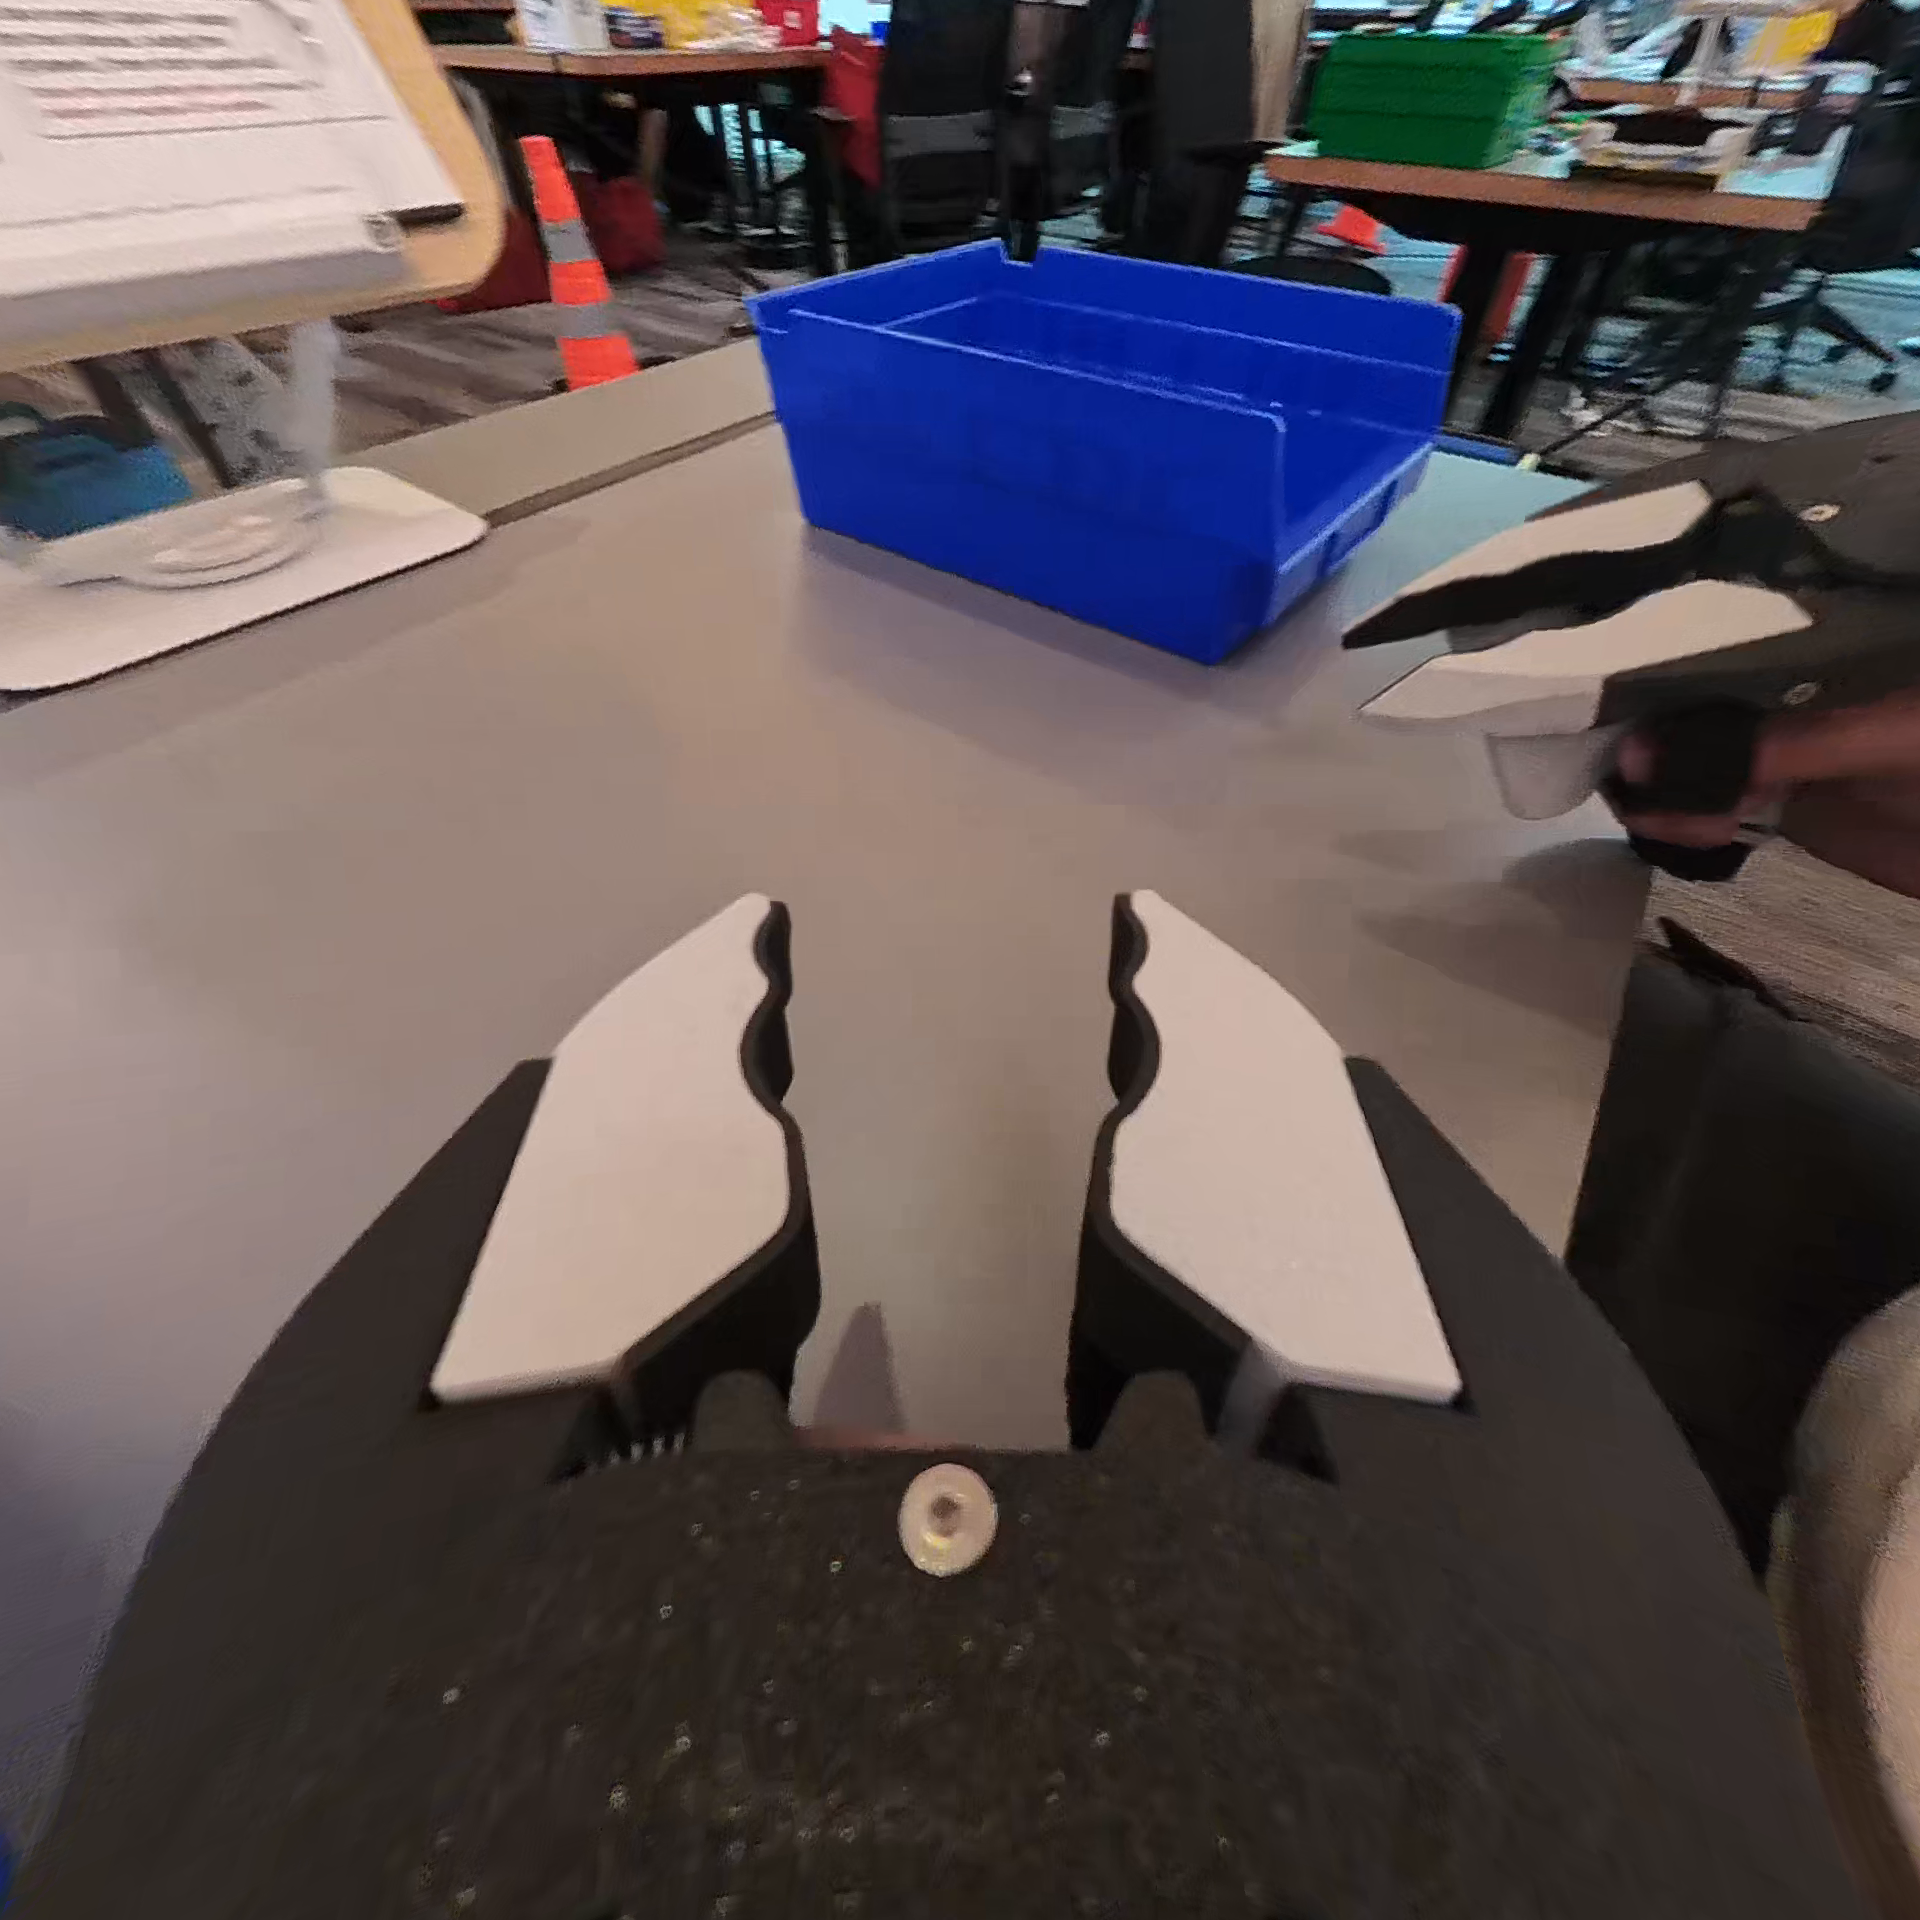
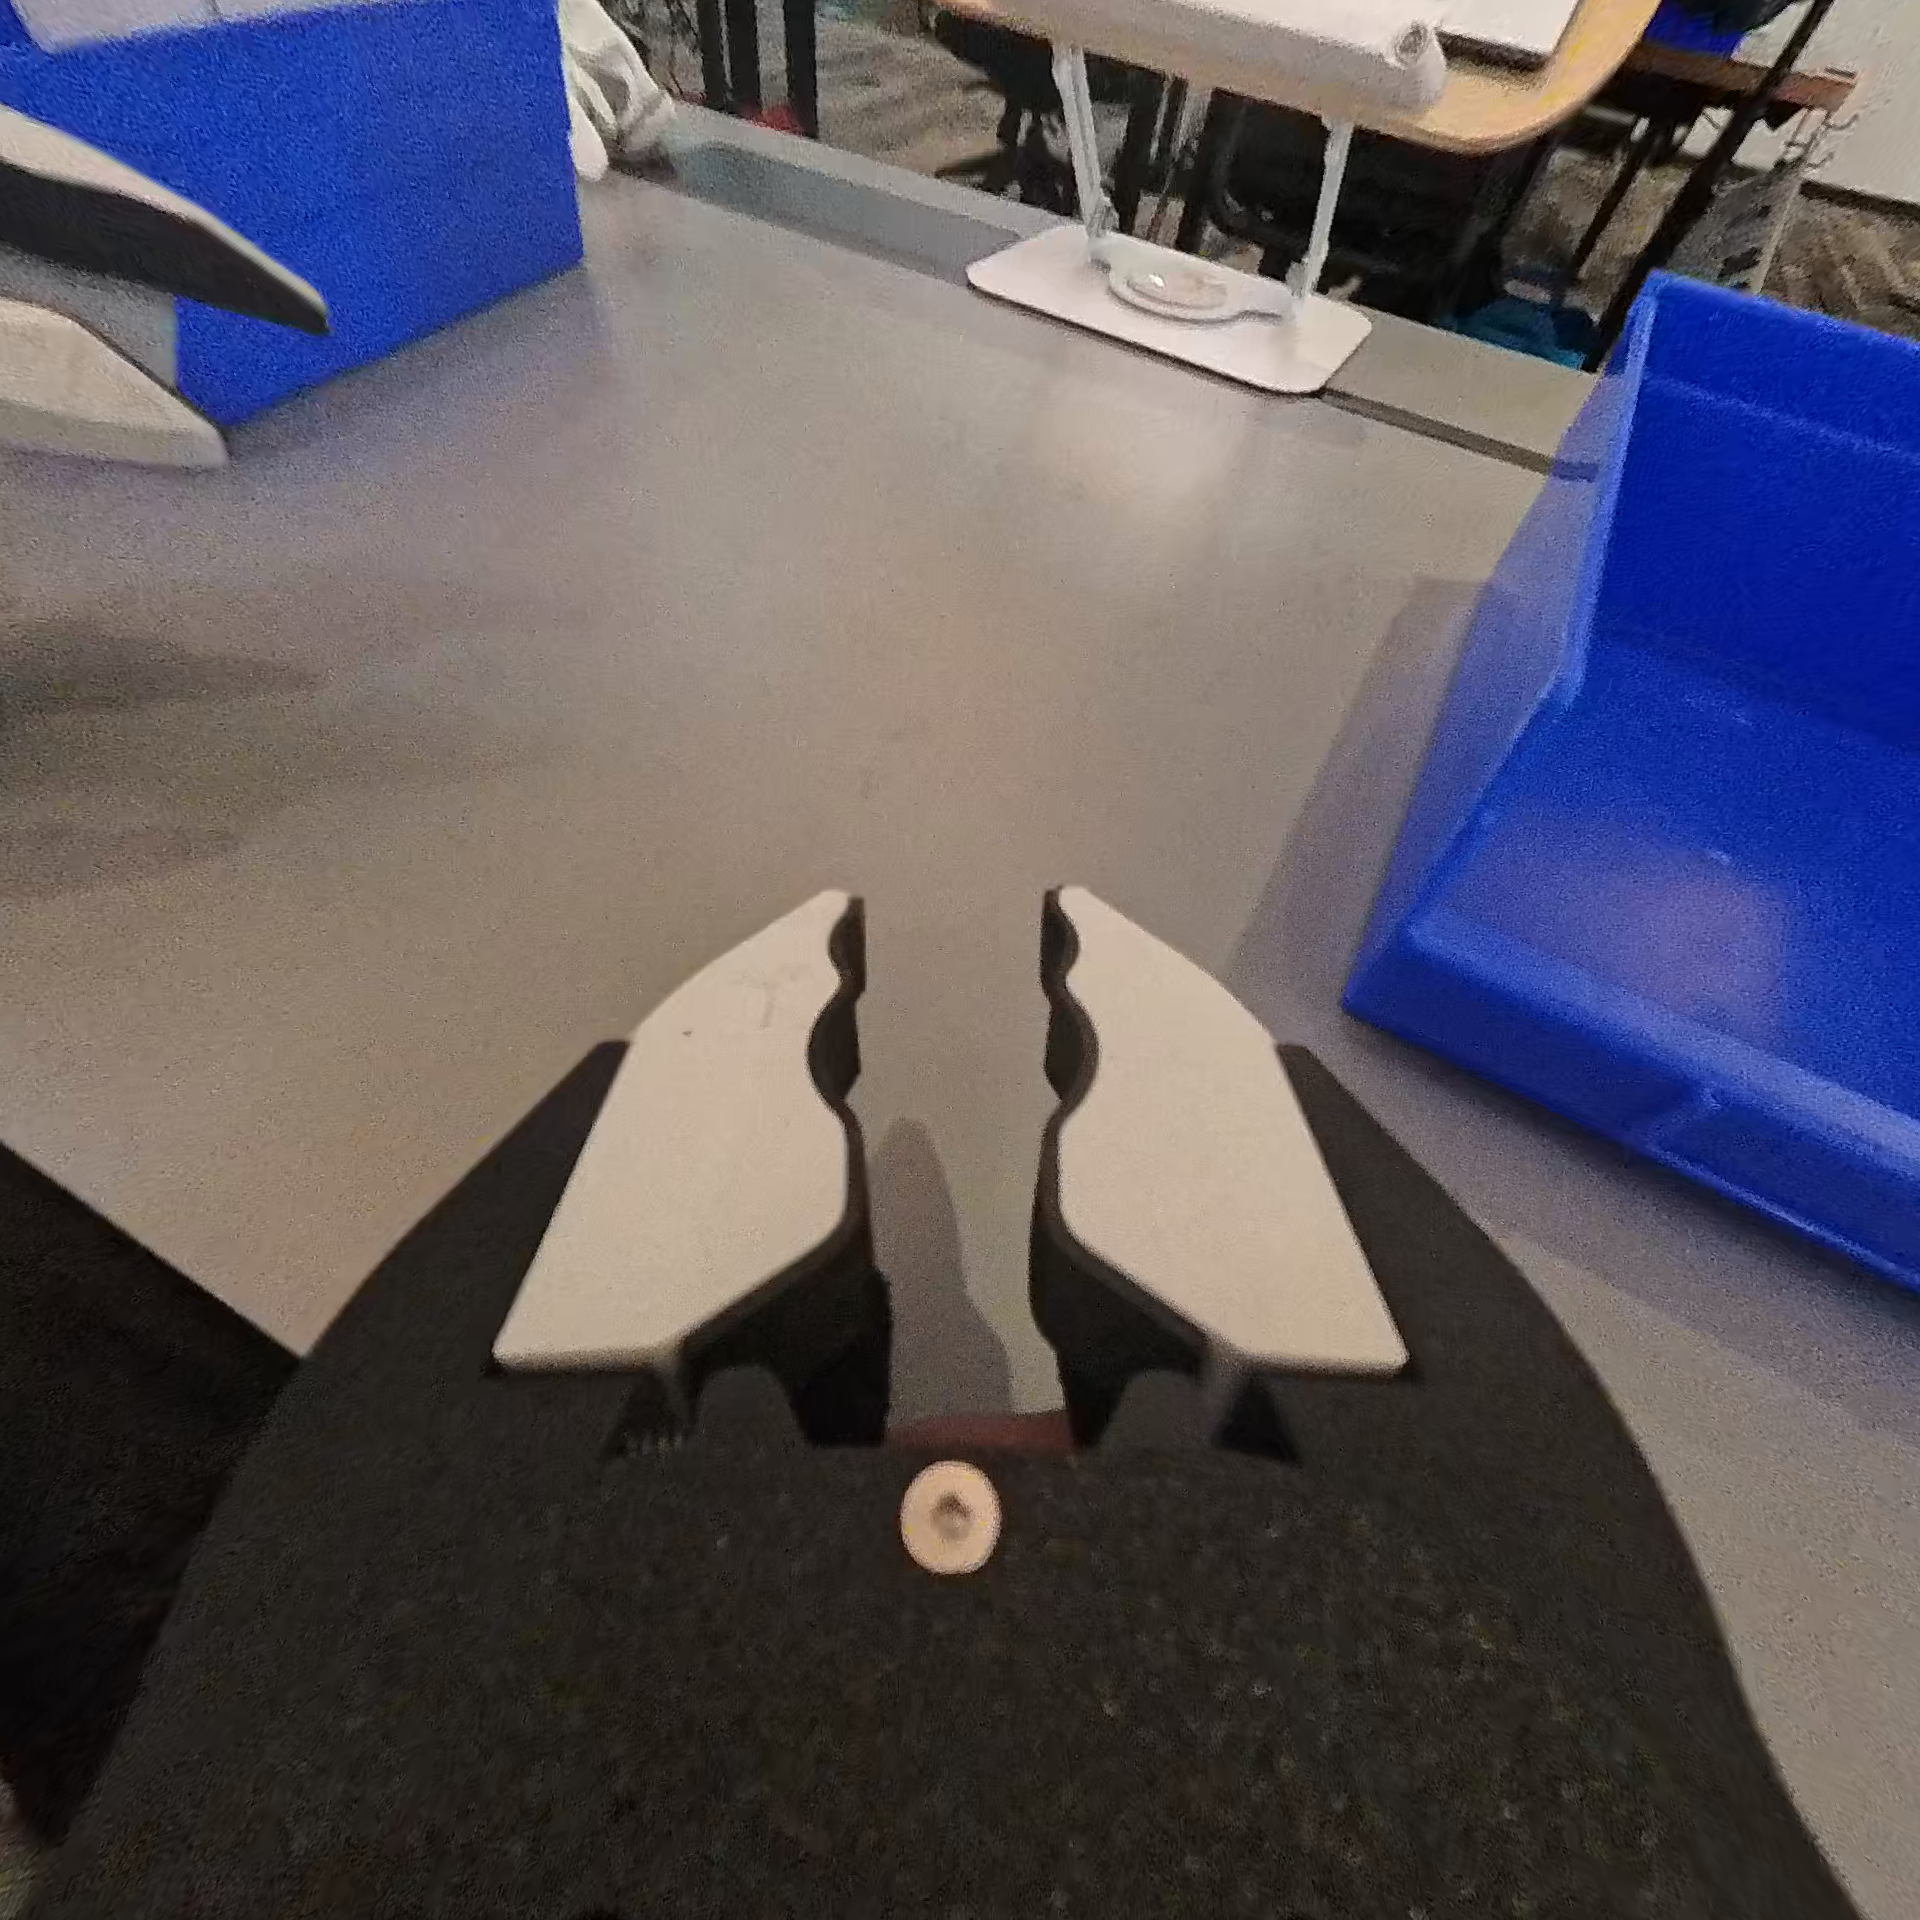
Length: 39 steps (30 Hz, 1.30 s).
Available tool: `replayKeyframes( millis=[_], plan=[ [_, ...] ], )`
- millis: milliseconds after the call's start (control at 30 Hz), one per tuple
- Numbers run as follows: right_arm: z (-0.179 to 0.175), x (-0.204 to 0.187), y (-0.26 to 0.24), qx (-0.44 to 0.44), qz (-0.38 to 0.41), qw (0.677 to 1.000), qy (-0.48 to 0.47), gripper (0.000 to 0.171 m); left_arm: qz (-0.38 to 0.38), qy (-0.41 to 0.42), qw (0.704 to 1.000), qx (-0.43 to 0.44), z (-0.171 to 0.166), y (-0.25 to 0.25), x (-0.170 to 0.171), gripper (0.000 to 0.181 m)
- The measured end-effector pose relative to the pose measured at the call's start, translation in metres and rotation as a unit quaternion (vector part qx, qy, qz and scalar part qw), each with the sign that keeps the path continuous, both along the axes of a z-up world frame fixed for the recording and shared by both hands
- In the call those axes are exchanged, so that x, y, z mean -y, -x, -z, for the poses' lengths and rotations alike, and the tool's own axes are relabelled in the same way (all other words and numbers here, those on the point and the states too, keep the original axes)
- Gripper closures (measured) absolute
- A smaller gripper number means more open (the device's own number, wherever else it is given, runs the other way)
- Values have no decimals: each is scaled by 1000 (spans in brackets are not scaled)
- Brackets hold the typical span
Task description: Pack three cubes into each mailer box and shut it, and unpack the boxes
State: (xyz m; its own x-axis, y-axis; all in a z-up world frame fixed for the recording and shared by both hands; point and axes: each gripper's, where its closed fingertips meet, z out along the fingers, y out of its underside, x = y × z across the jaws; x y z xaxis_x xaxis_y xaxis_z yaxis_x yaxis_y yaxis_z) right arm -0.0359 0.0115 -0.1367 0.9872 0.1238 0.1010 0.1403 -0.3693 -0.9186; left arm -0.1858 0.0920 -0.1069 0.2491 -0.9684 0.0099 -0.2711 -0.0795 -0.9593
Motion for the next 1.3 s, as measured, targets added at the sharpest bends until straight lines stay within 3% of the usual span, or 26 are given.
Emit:
replayKeyframes(
  millis=[233, 400, 1300],
  plan=[
    [-2, 14, -30, -4, 51, 999, -6, 141, 36, 37, 999, -6, 4, -21, 12, 123],
    [0, 13, -34, -40, 54, 998, 3, 142, 8, 27, 999, -26, 10, -12, 2, 125],
    [3, -13, -1, -91, -9, 996, 20, 146, -70, 83, 994, -20, 16, 35, -23, 129]
  ],
)
